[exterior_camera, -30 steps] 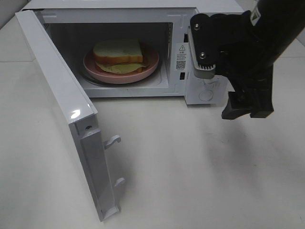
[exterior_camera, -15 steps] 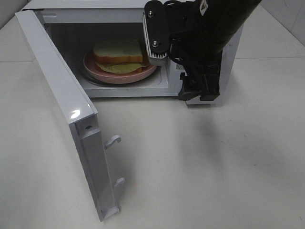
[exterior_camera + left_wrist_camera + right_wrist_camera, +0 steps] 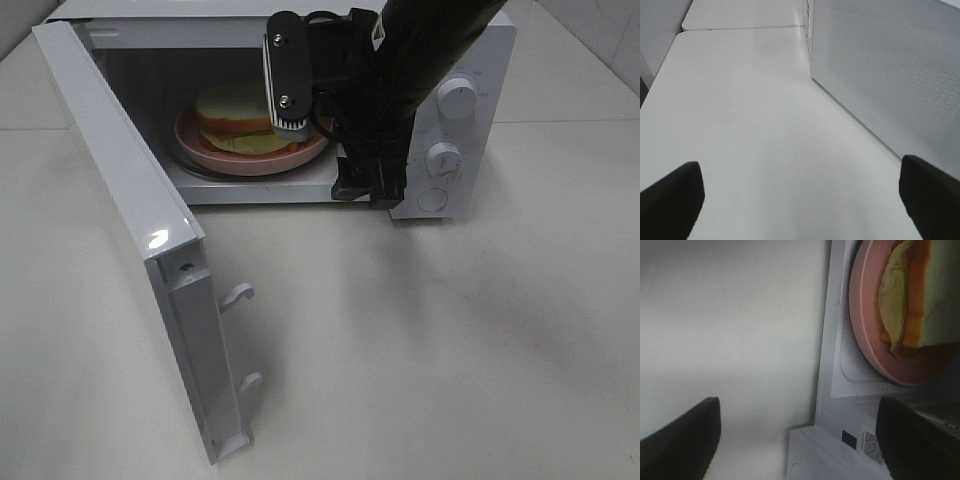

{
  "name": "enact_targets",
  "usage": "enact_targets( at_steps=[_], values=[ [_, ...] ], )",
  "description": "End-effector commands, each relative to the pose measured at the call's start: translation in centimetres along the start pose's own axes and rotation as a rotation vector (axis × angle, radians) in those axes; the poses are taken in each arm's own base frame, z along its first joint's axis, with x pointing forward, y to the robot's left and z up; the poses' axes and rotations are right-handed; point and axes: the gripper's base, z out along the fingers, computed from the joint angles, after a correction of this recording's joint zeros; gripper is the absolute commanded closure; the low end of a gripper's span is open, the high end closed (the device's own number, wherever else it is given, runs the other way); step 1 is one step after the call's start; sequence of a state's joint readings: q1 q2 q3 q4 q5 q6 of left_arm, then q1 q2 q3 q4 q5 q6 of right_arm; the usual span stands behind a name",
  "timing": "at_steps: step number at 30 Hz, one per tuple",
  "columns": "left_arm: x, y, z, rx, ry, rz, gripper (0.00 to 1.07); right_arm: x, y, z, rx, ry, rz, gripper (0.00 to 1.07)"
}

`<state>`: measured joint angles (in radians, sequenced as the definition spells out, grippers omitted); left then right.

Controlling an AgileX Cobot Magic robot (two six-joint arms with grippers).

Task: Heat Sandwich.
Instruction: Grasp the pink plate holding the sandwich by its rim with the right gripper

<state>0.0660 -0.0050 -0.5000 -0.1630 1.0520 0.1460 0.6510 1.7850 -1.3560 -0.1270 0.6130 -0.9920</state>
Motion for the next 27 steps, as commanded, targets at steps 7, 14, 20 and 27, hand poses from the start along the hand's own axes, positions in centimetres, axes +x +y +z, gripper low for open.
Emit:
enact_targets(
  at_steps=[7, 14, 20, 27],
  values=[
    [0.1, 0.0, -0.3, -0.007, -0.037, 0.000, 0.03, -0.9, -0.9, 2.5, 0.016, -0.020, 0.028, 0.25],
    [0.1, 0.0, -0.3, -0.007, -0.037, 0.000, 0.03, -1.3, -1.2, 5.5, -0.019, 0.001, 0.029, 0.17],
    [0.1, 0.0, -0.3, -0.007, -0.037, 0.000, 0.03, -2.0, -2.1, 7.1, -0.010, -0.001, 0.027, 0.17],
    [0.1, 0.0, -0.3, -0.007, -0.037, 0.000, 0.03, -2.7, -3.2, 9.4, -0.004, -0.003, 0.026, 0.17]
  ],
)
